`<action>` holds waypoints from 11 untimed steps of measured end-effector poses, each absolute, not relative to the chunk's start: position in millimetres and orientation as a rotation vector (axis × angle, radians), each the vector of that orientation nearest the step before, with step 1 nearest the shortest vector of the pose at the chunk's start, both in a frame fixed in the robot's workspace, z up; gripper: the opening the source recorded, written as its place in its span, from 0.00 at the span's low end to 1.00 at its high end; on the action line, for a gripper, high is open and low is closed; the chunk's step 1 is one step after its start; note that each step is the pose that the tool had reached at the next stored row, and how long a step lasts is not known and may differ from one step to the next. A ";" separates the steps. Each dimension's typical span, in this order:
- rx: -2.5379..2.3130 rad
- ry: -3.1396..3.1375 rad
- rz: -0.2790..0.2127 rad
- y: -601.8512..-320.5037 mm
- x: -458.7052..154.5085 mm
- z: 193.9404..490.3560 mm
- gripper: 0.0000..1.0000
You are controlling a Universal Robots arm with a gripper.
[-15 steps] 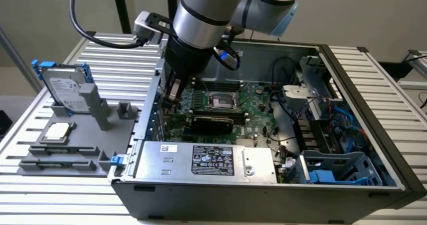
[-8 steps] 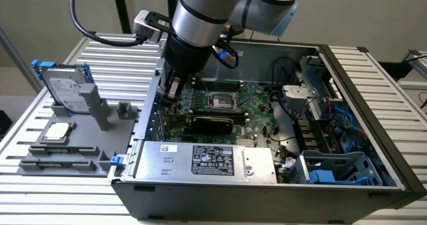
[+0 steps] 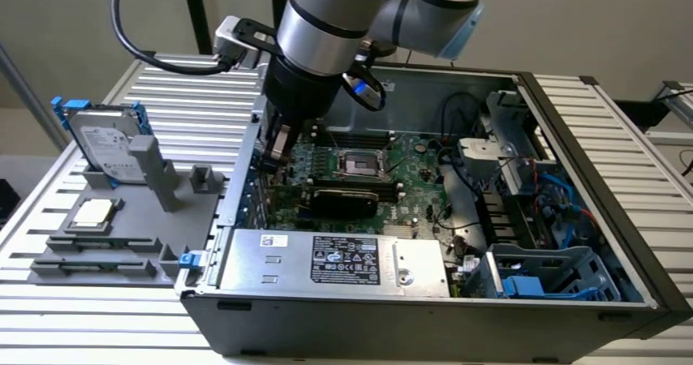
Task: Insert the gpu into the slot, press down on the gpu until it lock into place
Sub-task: 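Press down on the gpu until it lock into place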
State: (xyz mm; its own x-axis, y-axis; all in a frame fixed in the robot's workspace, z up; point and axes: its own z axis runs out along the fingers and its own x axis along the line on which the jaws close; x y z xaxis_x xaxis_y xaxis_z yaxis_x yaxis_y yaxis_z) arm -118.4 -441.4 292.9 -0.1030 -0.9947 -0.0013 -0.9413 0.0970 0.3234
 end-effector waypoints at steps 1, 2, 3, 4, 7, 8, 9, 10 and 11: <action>1.943 -2.154 -0.359 -441.4 -118.8 292.8 0.11; 1.943 -2.154 -0.358 -441.4 -119.2 292.6 0.11; 1.944 -2.155 -0.356 -441.4 -119.6 292.4 0.11; 1.945 -2.156 -0.355 -441.4 -120.0 292.2 0.11; 1.946 -2.158 -0.352 -441.4 -120.3 292.0 0.11; 1.947 -2.158 -0.352 -441.4 -120.3 291.9 0.11; 1.947 -2.158 -0.352 -441.4 -120.2 291.9 0.11; 1.947 -2.159 -0.352 -441.3 -119.9 292.1 0.11; 1.948 -2.159 -0.352 -441.3 -119.0 292.4 0.11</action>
State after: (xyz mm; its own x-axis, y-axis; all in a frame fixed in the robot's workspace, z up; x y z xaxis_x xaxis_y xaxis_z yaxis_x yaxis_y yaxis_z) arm -119.0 -441.3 292.4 -0.1031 -0.9947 -0.0028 -0.9439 0.0969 0.3156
